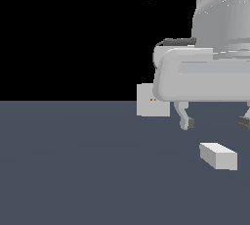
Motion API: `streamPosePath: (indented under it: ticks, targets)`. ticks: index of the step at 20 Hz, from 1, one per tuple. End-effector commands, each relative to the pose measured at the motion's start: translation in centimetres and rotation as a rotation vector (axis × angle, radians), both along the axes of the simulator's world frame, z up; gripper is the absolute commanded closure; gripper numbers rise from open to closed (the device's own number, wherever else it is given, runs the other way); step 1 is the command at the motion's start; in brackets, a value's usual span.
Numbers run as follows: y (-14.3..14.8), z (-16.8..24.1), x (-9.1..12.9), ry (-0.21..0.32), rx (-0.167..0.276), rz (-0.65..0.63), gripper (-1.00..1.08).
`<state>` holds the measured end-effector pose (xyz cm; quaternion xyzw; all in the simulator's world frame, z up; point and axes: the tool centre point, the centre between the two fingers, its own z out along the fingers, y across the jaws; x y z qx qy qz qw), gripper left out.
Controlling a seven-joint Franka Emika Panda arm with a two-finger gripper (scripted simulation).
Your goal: Plug the charger into the wall socket.
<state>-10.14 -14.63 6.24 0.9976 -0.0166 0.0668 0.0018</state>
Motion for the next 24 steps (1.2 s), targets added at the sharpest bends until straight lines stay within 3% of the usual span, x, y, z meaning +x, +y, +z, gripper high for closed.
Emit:
streamPosePath:
  ticks: [1,23,24]
  targets:
    - [0.0,0.0,0.0,-0.002,0.001,0.001,-0.92]
    - [0.0,-5.1,0.0,-0.002,0.001,0.001,-0.92]
    - [0.0,-5.1,0.0,-0.002,0.001,0.001,1.08]
